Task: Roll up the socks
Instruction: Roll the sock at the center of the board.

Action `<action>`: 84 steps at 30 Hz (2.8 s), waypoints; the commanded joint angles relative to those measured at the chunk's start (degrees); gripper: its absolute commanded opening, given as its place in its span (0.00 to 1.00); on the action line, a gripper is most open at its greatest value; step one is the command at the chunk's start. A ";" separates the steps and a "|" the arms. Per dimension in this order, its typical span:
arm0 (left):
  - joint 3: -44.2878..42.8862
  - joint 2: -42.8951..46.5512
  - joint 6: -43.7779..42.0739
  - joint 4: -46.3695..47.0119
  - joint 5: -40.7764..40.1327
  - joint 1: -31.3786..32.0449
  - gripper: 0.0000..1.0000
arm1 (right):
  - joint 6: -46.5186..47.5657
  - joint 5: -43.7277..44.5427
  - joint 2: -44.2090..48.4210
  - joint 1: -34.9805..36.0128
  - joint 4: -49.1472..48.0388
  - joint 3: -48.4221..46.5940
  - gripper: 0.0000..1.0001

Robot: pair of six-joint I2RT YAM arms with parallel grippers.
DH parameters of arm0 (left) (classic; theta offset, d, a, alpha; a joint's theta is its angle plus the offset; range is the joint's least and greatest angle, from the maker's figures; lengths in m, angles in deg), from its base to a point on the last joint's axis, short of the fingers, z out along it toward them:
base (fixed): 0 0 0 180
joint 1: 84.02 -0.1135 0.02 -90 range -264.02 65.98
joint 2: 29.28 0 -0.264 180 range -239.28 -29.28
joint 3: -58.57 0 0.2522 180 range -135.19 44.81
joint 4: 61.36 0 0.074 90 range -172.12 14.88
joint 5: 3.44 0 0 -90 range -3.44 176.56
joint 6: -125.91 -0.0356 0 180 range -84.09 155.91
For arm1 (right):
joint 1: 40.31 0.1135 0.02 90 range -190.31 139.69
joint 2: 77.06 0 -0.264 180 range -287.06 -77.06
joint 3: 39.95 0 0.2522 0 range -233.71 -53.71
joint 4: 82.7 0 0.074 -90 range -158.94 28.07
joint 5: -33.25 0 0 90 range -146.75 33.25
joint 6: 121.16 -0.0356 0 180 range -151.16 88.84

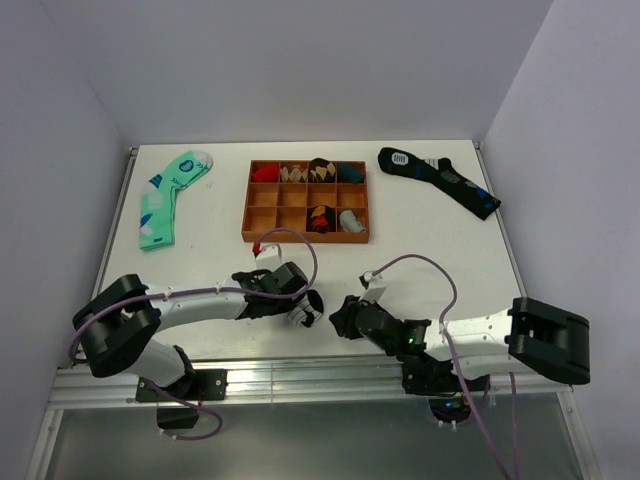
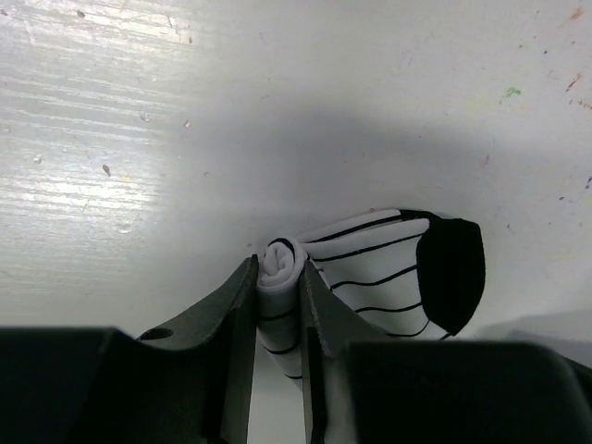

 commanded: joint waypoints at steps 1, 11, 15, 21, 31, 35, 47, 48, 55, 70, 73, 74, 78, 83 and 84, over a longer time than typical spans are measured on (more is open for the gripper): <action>-1.74 -1.01 -2.78 -7.02 0.37 0.25 0.00 | 7.42 5.61 -0.84 2.81 -8.88 -1.64 0.40; -5.08 -2.23 -4.45 -10.36 0.63 0.25 0.00 | 16.56 10.44 -10.67 9.93 -21.98 -6.29 0.48; -6.40 -2.94 -5.07 -11.24 1.07 0.25 0.00 | 19.64 12.21 -13.93 13.09 -27.94 -7.36 0.50; -7.81 -3.64 -5.77 -11.68 2.39 0.25 0.00 | 23.42 11.77 -18.41 13.71 -34.81 -7.53 0.51; -9.57 -3.99 -6.12 -12.82 2.83 0.25 0.00 | 25.71 9.66 -25.54 13.62 -40.97 -9.73 0.51; -10.01 -4.26 -6.03 -13.00 2.92 0.25 0.00 | 25.54 8.96 -27.55 13.71 -40.88 -10.78 0.51; -10.89 -5.22 -5.77 -12.73 3.62 0.25 0.00 | 22.90 8.96 -32.13 14.15 -39.48 -11.84 0.48; -10.89 -5.40 -5.77 -12.65 3.62 0.25 0.00 | 22.81 9.22 -32.39 14.32 -38.87 -11.93 0.48; -11.06 -5.23 -5.59 -12.73 3.97 0.25 0.00 | 18.78 12.29 -35.29 15.91 -32.72 -13.34 0.47; -11.24 -6.36 -5.42 -12.82 5.20 0.16 0.00 | 9.02 23.90 -35.64 20.56 -9.61 -16.67 0.49; -11.50 -6.63 -5.42 -13.00 5.38 0.16 0.00 | 8.40 23.90 -36.35 21.09 -6.70 -17.81 0.52; -11.59 -6.63 -5.42 -12.91 5.38 0.16 0.00 | 8.31 23.81 -36.61 21.35 -6.17 -18.08 0.52; -12.03 -6.63 -5.51 -13.09 5.73 0.16 0.01 | 7.53 23.46 -38.63 21.44 -1.88 -20.45 0.52; -12.38 -6.81 -5.59 -13.44 5.91 0.16 0.01 | 5.59 23.11 -40.48 21.27 2.00 -21.68 0.52; -12.29 -6.72 -5.59 -13.44 5.99 0.16 0.01 | 5.15 22.93 -40.66 21.27 2.96 -21.95 0.51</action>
